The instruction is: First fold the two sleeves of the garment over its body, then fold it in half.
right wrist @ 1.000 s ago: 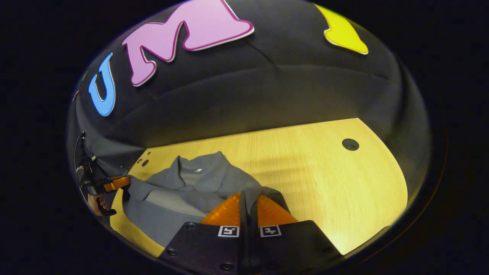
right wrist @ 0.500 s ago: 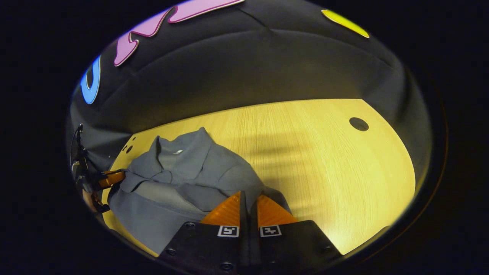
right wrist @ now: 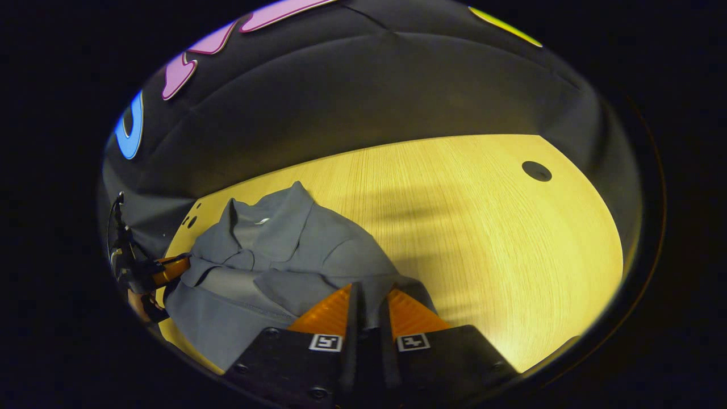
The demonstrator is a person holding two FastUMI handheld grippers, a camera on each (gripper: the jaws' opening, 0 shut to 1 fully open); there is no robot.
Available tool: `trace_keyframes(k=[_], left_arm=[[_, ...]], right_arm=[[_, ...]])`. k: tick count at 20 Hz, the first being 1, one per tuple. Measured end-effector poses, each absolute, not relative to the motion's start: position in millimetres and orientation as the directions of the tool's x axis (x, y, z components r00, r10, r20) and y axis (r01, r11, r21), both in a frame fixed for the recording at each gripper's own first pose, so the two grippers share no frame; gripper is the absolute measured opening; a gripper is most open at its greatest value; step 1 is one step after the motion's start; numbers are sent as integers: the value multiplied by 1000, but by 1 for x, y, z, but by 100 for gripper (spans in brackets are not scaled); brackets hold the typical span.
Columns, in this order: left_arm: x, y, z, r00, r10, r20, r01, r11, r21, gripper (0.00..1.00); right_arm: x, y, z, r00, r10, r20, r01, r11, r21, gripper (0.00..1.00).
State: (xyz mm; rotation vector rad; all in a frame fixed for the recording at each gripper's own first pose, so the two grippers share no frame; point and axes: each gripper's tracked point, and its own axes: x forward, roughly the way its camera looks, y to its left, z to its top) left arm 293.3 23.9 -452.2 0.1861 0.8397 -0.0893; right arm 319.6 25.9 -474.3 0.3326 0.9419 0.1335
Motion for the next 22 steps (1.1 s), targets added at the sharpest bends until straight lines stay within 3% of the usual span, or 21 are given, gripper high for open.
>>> trace_keyframes(k=[1, 2, 3, 4, 5, 6, 7, 8, 10, 11, 18, 22], left_arm=[[292, 25, -451, 664, 1, -747, 151, 979, 136, 20], [290, 25, -450, 660, 4, -751, 154, 978, 140, 23], [290, 24, -449, 661, 3, -750, 156, 978, 141, 36], [289, 24, -447, 662, 1, -749, 155, 978, 138, 38], [287, 22, -445, 663, -6, -749, 153, 980, 127, 54], [285, 20, -443, 663, -17, -748, 152, 982, 113, 60], [283, 19, -440, 666, -29, -746, 154, 983, 99, 68], [281, 17, -435, 671, -43, -741, 159, 984, 87, 72], [278, 12, -423, 687, -65, -723, 162, 985, 66, 82], [275, 10, -415, 696, -77, -714, 165, 985, 55, 88], [251, -5, -333, 790, -138, -597, 168, 986, -5, 91], [221, -10, -289, 831, -161, -533, 215, 976, 40, 90]], right_arm=[[319, 25, -474, 583, 250, -773, 31, 944, 329, 18], [318, 25, -473, 583, 246, -774, 28, 946, 322, 23], [315, 27, -469, 584, 241, -775, 23, 950, 313, 42], [314, 27, -468, 587, 239, -774, 16, 952, 306, 40], [313, 28, -465, 589, 241, -771, 9, 952, 305, 36], [312, 29, -460, 592, 242, -768, 1, 954, 301, 51], [310, 29, -455, 594, 249, -765, -9, 953, 303, 44], [308, 28, -450, 597, 248, -763, -14, 954, 299, 79], [306, 25, -436, 613, 246, -751, -26, 956, 292, 90], [303, 26, -428, 620, 252, -743, -32, 954, 297, 91], [274, 27, -357, 708, 268, -653, -44, 940, 337, 90], [240, 29, -316, 745, 272, -609, -79, 942, 325, 90]])
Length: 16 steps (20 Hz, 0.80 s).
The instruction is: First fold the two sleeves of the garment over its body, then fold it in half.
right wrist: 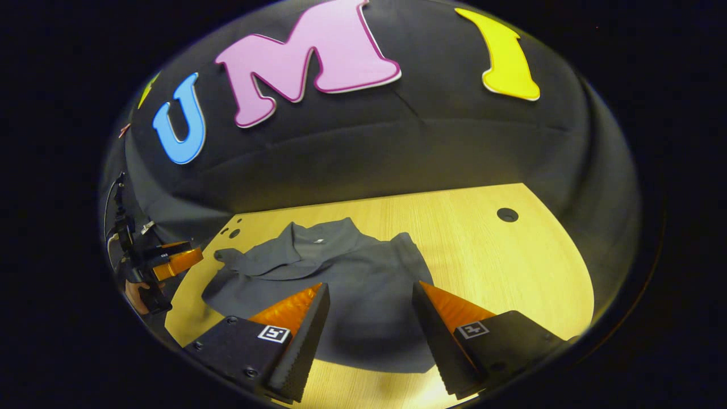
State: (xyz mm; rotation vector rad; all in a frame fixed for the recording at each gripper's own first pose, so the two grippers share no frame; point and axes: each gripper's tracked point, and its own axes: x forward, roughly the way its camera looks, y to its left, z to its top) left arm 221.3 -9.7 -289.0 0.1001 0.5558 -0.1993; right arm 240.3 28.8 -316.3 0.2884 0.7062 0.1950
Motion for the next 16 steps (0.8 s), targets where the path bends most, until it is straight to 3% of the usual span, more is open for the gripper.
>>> trace_keyframes(k=[9, 16], left_arm=[[129, -23, -224, 851, -233, -471, 291, 955, 54, 91], [68, -13, -210, 855, -217, -472, 241, 970, -9, 90]], right_arm=[[164, 42, -246, 777, 323, -541, -161, 932, 324, 90], [126, 54, -224, 788, 331, -519, -170, 927, 333, 90]])
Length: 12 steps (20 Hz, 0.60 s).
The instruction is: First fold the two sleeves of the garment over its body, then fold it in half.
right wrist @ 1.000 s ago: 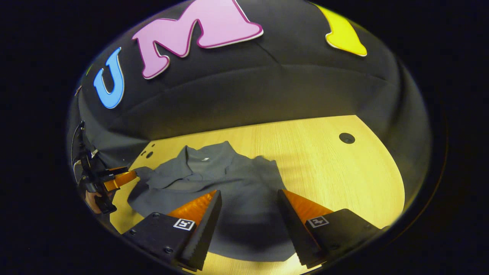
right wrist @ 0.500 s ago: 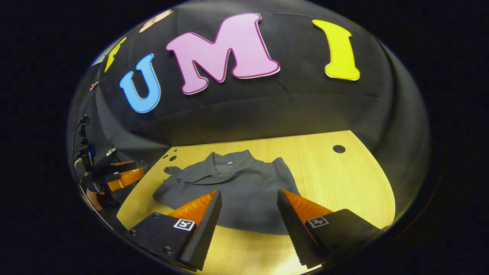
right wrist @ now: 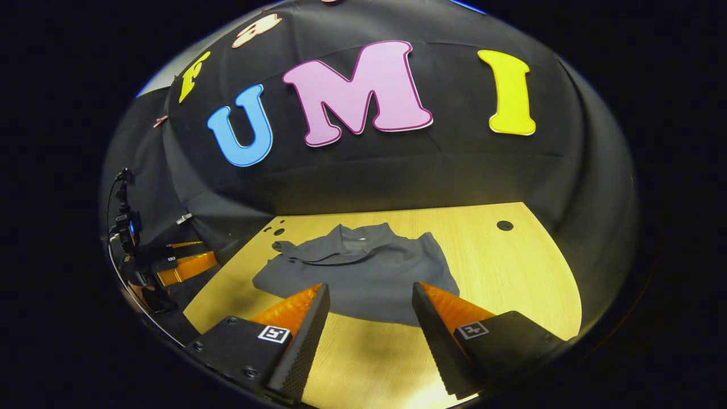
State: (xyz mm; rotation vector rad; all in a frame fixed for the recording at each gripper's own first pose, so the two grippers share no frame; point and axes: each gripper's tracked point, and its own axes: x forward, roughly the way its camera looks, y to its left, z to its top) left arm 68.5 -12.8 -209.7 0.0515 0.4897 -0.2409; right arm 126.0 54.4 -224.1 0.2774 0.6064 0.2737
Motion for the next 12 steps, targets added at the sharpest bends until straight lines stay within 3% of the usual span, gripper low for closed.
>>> trace_keyframes(k=[12], left_arm=[[13, 2, -241, 805, -208, -556, 202, 977, -73, 91]], right_arm=[[74, 91, -239, 753, 355, -555, -172, 919, 355, 90]])
